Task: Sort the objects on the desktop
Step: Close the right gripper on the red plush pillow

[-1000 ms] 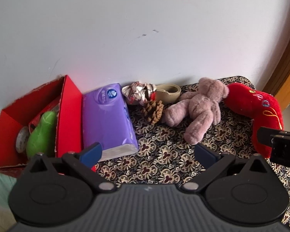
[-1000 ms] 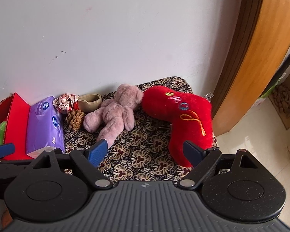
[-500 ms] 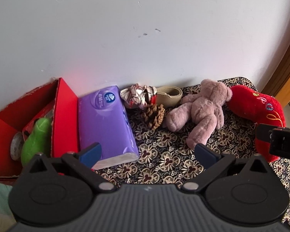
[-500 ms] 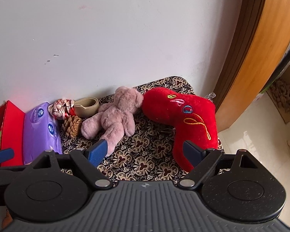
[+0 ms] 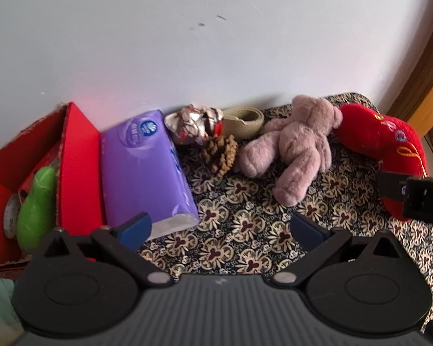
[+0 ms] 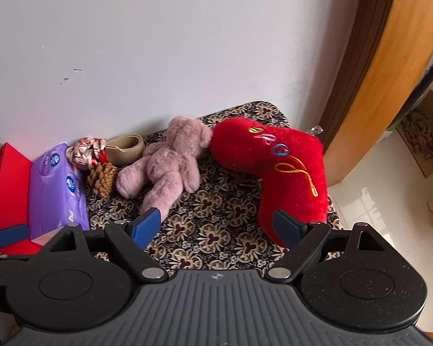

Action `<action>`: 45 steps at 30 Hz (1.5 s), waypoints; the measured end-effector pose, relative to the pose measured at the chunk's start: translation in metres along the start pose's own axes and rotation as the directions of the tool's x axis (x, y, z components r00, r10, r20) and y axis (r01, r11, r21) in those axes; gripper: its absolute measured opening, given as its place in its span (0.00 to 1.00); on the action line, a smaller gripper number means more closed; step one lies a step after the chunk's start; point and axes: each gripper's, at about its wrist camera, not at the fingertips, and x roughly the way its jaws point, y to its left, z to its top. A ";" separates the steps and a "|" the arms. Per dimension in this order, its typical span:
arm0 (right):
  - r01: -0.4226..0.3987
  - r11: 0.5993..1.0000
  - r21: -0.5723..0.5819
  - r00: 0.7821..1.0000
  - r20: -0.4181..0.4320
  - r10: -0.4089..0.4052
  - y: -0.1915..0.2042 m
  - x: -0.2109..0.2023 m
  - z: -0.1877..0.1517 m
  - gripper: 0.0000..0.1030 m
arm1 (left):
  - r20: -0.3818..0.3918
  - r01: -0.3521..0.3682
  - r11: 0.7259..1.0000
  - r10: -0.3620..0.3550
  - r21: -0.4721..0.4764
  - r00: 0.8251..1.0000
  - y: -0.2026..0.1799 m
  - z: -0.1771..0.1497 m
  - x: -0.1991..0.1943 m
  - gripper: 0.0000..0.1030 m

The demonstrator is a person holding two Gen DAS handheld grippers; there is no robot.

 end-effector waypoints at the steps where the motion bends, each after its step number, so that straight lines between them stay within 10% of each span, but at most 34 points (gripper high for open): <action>1: 0.007 1.000 0.008 1.000 0.001 -0.007 -0.003 0.000 -0.001 0.84 | -0.004 0.006 1.000 -0.006 0.008 1.000 -0.001 -0.001 0.001 0.99; 21: 0.129 0.977 0.170 0.991 -0.049 -0.122 -0.081 0.055 0.017 0.85 | -0.023 0.197 0.942 -0.198 0.270 0.980 -0.081 0.006 0.032 0.99; 32: 0.109 0.983 0.148 0.984 -0.158 -0.086 -0.083 0.107 0.027 0.81 | -0.057 0.243 0.901 -0.239 0.360 0.969 -0.107 0.000 0.041 0.99; 39: 0.040 0.991 0.129 0.979 -0.205 -0.013 -0.079 0.089 0.013 0.64 | -0.085 0.253 0.907 -0.238 0.336 0.968 -0.094 -0.005 0.048 0.99; 45: -0.051 0.988 0.148 0.958 -0.273 0.091 -0.080 0.070 -0.017 0.56 | -0.112 0.334 0.860 -0.316 0.386 0.942 -0.095 -0.017 0.043 0.99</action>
